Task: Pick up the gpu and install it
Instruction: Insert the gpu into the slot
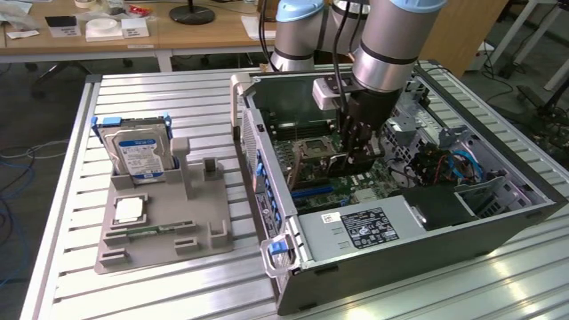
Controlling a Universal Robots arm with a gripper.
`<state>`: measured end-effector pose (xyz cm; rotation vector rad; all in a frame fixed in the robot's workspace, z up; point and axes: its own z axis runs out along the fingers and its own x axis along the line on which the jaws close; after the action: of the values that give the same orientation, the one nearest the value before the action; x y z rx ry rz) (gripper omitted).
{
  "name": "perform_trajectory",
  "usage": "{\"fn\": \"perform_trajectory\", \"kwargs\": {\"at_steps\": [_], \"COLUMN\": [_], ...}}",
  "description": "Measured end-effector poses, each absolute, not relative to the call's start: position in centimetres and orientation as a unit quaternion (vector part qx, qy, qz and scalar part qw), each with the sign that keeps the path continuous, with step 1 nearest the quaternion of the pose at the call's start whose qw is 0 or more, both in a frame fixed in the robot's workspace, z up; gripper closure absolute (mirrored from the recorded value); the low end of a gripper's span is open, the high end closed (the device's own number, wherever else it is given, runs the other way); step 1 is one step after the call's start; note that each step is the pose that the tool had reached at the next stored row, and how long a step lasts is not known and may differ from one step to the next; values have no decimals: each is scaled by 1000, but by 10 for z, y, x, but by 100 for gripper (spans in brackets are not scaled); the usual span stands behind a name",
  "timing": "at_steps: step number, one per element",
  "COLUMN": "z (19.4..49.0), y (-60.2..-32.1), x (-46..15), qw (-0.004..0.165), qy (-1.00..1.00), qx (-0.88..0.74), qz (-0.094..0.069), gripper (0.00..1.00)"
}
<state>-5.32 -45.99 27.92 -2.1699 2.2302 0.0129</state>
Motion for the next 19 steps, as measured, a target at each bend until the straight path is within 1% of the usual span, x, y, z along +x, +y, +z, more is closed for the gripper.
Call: {"fn": "perform_trajectory", "kwargs": {"at_steps": [9, 19], "z": [273, 273], "y": [-461, -461], "x": [-53, -59], "qw": [15, 15], "qy": [717, 717], "qx": [-697, -697], "qz": [4, 4], "gripper": [74, 74]}}
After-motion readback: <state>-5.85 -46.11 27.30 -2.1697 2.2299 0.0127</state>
